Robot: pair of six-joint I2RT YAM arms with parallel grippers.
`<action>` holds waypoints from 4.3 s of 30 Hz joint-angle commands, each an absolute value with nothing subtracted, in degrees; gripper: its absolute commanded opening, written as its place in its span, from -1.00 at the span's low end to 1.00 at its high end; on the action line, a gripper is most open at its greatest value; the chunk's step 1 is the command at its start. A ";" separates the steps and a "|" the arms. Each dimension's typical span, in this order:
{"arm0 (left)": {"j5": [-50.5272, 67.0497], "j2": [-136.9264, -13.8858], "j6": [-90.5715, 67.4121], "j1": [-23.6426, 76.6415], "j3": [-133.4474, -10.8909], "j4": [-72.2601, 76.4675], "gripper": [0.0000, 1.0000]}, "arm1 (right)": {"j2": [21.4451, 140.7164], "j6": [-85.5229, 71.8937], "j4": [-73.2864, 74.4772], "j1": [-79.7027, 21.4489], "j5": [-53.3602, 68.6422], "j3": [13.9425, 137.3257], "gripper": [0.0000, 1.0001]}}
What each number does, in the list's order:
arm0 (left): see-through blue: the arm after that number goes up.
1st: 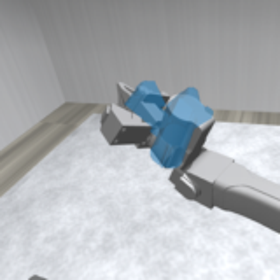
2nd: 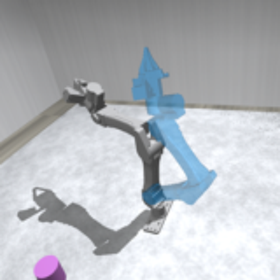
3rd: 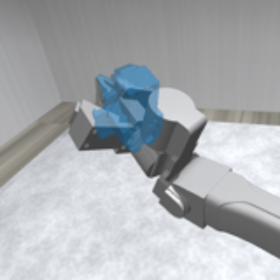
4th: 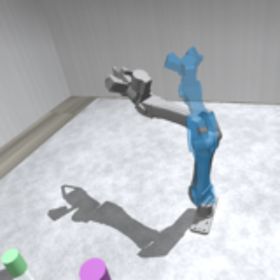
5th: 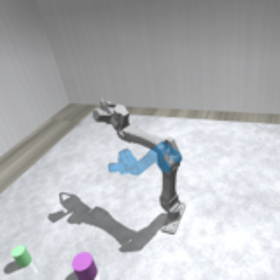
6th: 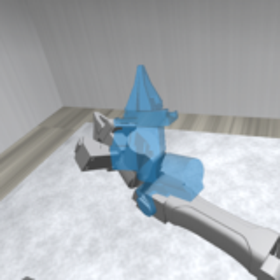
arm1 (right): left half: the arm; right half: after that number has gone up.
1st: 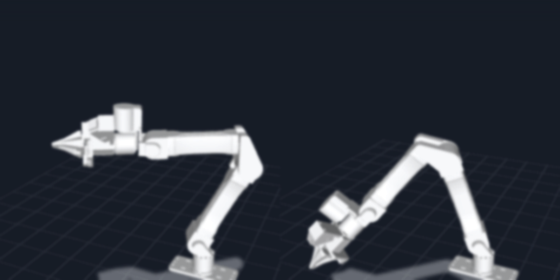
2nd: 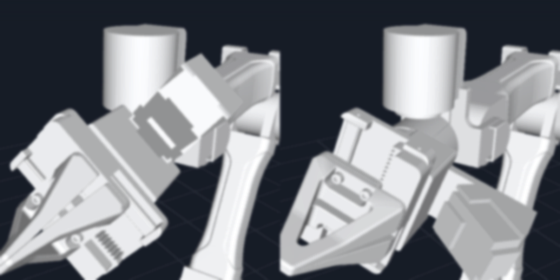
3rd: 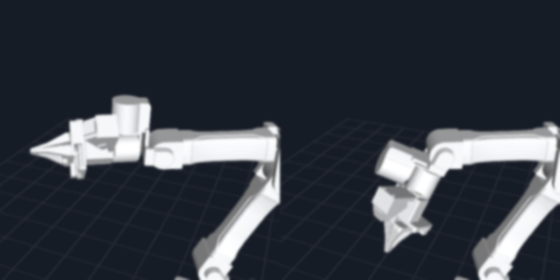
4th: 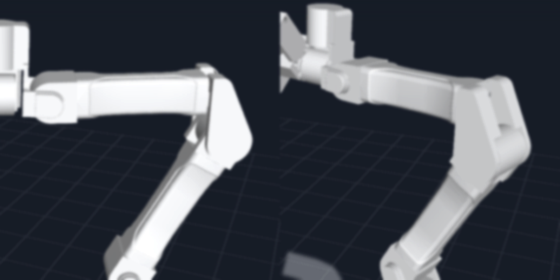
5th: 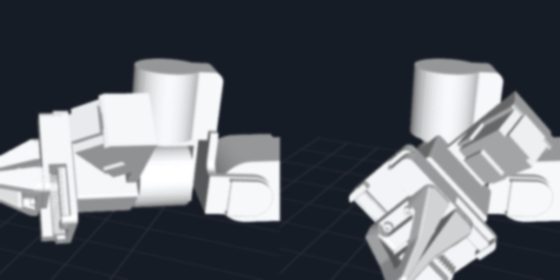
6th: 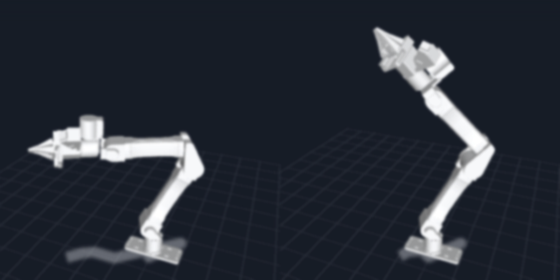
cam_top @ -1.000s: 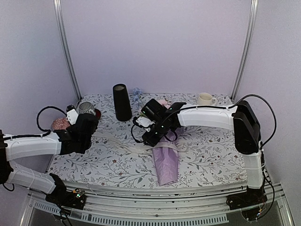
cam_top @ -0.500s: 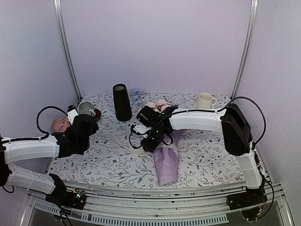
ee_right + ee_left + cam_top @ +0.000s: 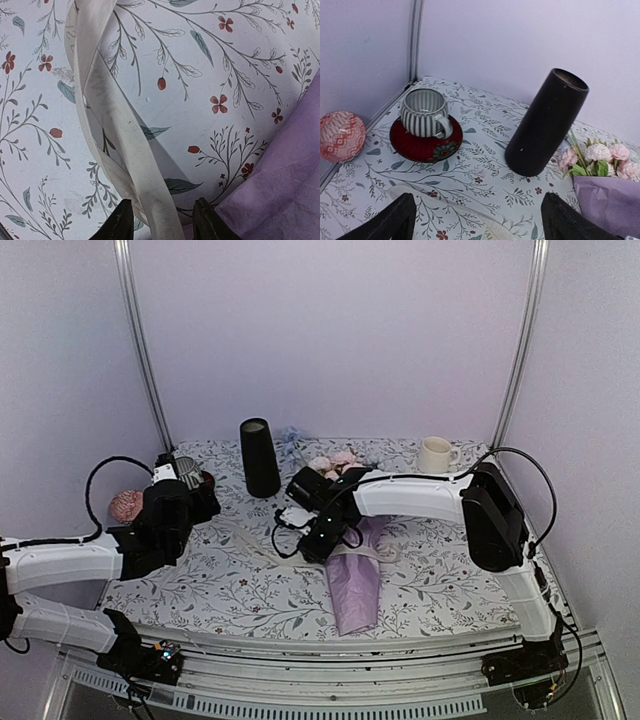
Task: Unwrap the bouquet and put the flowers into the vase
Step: Untie the half-tied ribbon from the folded wrapping paper.
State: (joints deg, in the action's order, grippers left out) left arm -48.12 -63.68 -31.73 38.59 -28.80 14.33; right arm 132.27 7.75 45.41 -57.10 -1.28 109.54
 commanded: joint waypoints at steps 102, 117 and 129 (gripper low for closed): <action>0.25 -76.55 -14.33 38.67 -32.92 25.37 0.84 | 94.30 -4.28 19.85 -52.95 -18.79 66.53 -0.95; 0.30 -78.39 -14.35 38.84 -33.57 25.22 0.84 | 96.19 2.04 22.60 -49.75 1.96 64.41 -0.09; -0.21 -78.91 -14.04 38.79 -33.87 24.96 0.84 | 101.98 2.90 22.53 -49.80 3.52 66.52 0.10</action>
